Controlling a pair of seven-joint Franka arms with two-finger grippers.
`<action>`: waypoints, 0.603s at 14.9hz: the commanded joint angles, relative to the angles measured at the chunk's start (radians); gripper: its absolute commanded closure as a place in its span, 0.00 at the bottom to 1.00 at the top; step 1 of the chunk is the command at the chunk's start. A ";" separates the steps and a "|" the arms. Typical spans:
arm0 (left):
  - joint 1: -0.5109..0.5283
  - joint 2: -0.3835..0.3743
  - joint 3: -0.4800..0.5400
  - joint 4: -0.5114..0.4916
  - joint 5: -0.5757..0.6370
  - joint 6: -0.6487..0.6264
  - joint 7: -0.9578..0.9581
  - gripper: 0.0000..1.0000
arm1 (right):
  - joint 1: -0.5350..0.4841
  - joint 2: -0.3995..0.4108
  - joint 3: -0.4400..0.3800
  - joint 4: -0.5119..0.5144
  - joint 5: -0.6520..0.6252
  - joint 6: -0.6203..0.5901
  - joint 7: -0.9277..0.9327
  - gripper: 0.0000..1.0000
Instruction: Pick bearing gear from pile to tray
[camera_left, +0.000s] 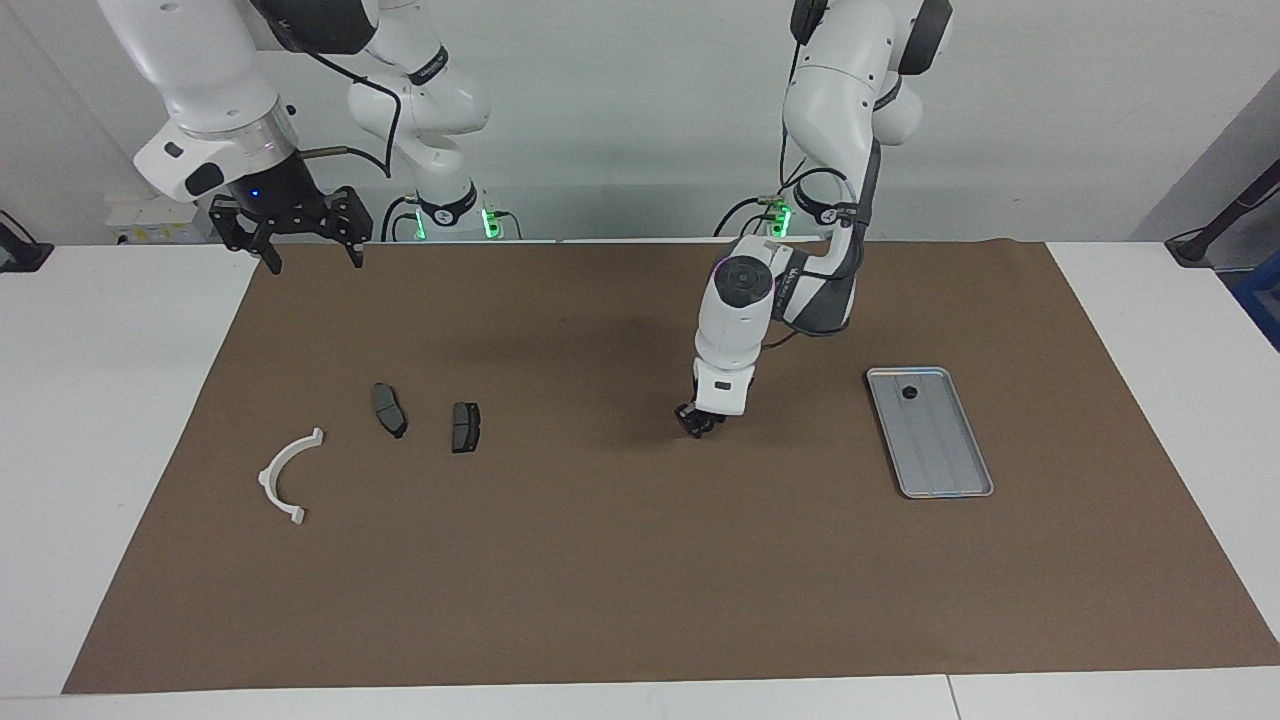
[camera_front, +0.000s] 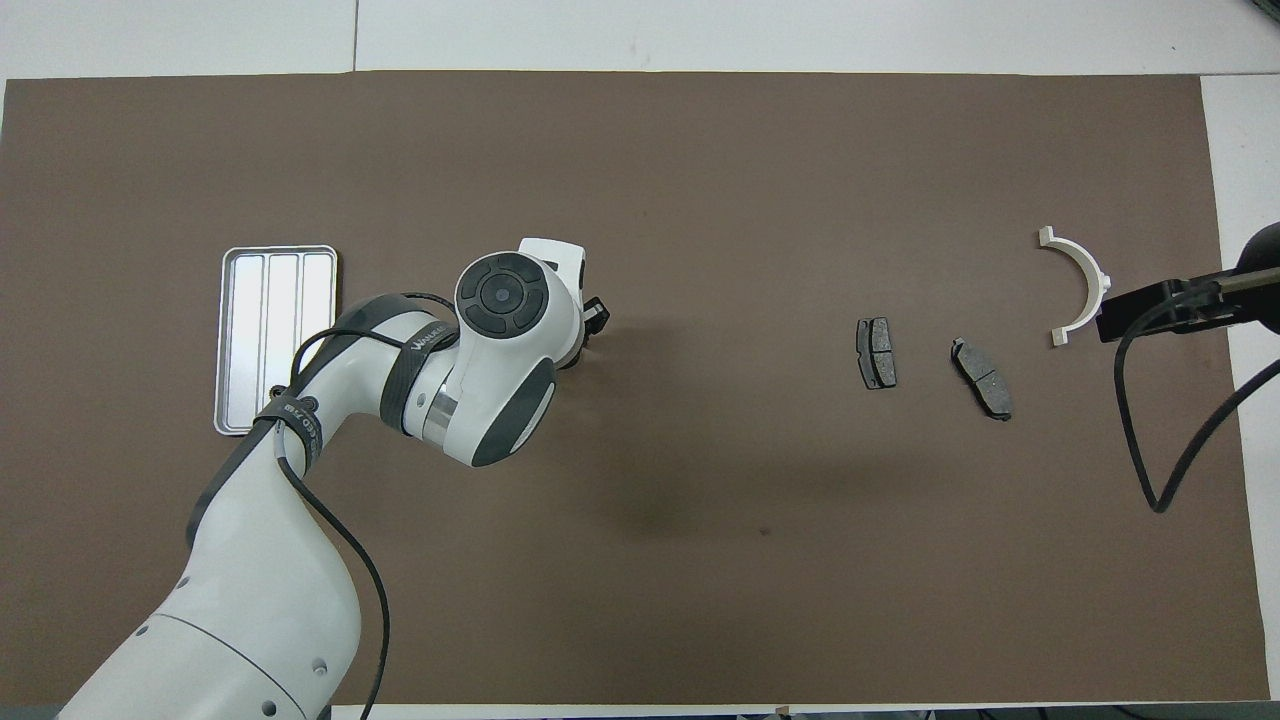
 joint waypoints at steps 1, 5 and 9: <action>-0.021 -0.015 0.016 -0.027 0.017 0.020 -0.026 0.56 | 0.002 -0.003 -0.004 -0.013 0.024 0.010 0.012 0.00; -0.021 -0.018 0.018 -0.021 0.023 -0.015 -0.024 0.80 | 0.000 -0.003 -0.002 -0.012 0.024 0.010 0.012 0.00; 0.025 -0.042 0.021 0.002 0.068 -0.102 0.002 0.81 | 0.002 -0.003 -0.001 -0.010 0.024 0.012 0.017 0.00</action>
